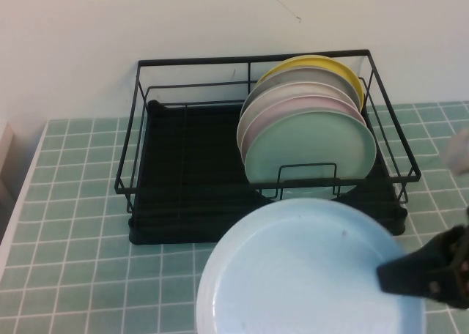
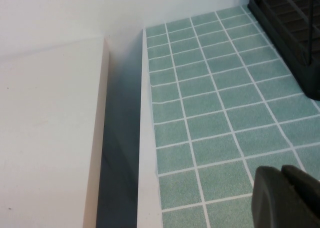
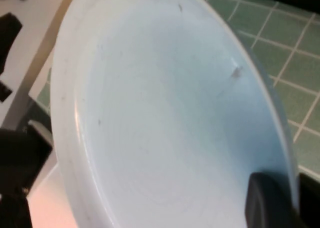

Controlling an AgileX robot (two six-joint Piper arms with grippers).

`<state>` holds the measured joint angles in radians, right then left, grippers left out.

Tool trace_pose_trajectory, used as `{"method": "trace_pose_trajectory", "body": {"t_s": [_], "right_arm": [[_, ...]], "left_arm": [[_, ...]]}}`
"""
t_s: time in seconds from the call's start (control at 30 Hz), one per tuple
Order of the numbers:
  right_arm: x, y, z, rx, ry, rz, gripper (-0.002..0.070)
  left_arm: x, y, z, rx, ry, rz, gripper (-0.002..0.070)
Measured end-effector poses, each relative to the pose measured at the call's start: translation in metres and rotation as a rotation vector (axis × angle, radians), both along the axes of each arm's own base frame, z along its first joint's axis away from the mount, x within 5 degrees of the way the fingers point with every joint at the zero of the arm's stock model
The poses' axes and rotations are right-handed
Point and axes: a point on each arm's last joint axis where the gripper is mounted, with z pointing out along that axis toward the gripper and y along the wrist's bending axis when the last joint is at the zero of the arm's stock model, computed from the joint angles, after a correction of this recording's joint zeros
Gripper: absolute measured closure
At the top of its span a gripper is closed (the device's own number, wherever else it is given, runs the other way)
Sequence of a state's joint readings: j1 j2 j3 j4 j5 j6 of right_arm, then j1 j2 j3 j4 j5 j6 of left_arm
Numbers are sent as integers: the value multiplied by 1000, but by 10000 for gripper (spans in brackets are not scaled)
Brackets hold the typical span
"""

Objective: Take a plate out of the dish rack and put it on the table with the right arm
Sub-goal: Place the plate from the table

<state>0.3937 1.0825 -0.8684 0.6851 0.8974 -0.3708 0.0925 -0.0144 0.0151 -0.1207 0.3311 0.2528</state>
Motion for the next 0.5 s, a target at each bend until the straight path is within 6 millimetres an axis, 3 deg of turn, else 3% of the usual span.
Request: {"method": "trace_pose_trajectory", "body": {"t_s": [0.1, 0.2, 0.5], "right_arm": [[4, 1, -46, 53, 73, -115, 610], [9, 1, -77, 53, 101, -170, 610], [41, 7, -131, -37, 158, -235, 610]], "left_arm": [[0, 0, 0, 0, 0, 0, 678], [0, 0, 0, 0, 0, 0, 678], [0, 0, 0, 0, 0, 0, 678]]}}
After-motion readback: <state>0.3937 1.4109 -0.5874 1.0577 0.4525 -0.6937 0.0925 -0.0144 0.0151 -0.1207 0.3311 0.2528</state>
